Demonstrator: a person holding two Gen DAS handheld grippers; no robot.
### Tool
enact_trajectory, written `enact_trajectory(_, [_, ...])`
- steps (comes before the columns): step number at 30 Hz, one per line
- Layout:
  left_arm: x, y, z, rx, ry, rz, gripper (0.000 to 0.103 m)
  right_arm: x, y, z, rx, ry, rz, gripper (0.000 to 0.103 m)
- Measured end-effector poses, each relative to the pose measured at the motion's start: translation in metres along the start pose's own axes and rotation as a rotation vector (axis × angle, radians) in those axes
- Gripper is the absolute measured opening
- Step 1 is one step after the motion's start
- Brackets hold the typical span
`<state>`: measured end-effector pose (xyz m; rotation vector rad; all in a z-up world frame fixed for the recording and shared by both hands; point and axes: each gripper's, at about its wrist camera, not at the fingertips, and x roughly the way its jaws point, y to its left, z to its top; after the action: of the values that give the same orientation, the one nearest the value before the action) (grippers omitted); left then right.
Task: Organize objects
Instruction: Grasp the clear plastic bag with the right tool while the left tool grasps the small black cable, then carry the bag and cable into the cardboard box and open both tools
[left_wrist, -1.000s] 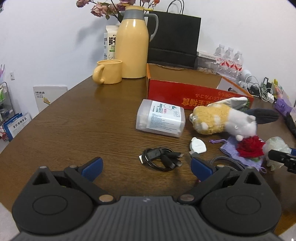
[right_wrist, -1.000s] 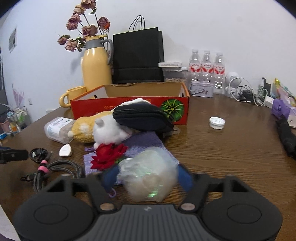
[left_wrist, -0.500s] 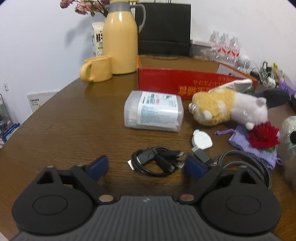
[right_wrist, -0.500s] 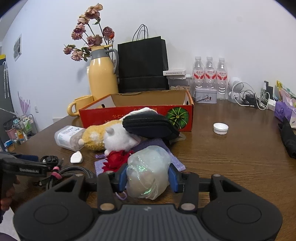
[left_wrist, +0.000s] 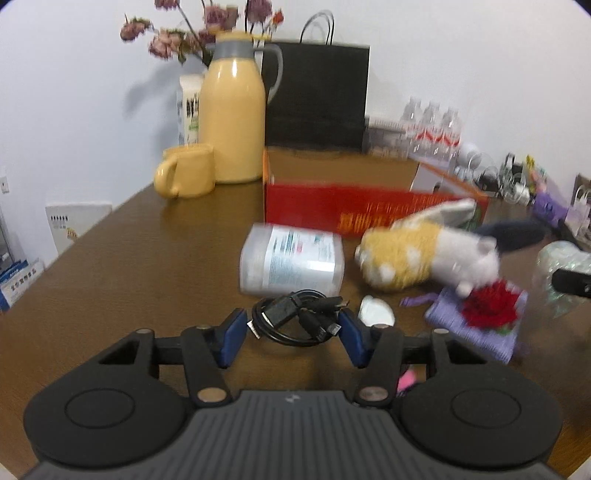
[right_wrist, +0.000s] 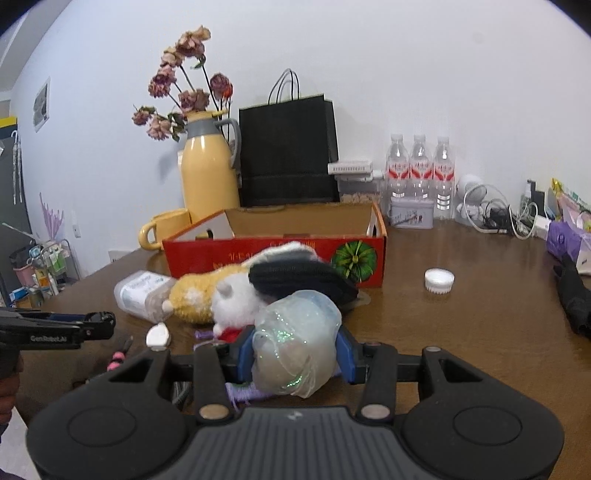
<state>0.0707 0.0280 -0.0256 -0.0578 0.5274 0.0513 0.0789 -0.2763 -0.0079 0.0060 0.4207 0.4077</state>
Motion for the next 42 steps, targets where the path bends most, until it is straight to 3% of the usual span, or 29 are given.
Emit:
enact_trajectory(10, [0.003,-0.013,0.069,0.007,-0.179,-0.030,0.056,0.012,-0.002,0.053,-0.053,-0.138,0.003,0.044])
enact_trajectory(17, [0.043,-0.036,0.119,-0.004,-0.212,-0.045,0.056,0.063,-0.004,0.108,-0.073,-0.171,0.026,0.044])
enact_trajectory(23, [0.095,-0.050,0.151,-0.020,-0.172,-0.022,0.056,0.132,-0.006,0.140,-0.072,-0.116,0.026,0.044])
enact_trajectory(27, [0.131,-0.053,0.165,-0.035,-0.148,0.020,0.056,0.181,-0.016,0.148,-0.054,-0.012,0.002,0.044])
enact_trajectory(33, [0.176,-0.058,0.154,-0.006,-0.042,0.061,0.056,0.222,-0.032,0.135,-0.032,0.117,-0.062,0.045])
enact_trajectory(36, [0.181,-0.061,0.148,0.015,-0.023,0.060,0.059,0.228,-0.033,0.129,-0.029,0.145,-0.060,0.052])
enact_trajectory(38, [0.179,-0.061,0.147,0.019,-0.032,0.054,0.078,0.228,-0.031,0.127,-0.036,0.148,-0.056,0.062])
enact_trajectory(39, [0.175,-0.061,0.147,0.013,-0.048,0.055,0.096,0.227,-0.031,0.128,-0.039,0.146,-0.059,0.076])
enact_trajectory(40, [0.173,-0.060,0.148,0.002,-0.067,0.090,0.103,0.226,-0.030,0.128,-0.042,0.143,-0.068,0.089])
enact_trajectory(42, [0.171,-0.057,0.151,-0.012,-0.082,0.100,0.103,0.223,-0.028,0.130,-0.042,0.139,-0.090,0.103])
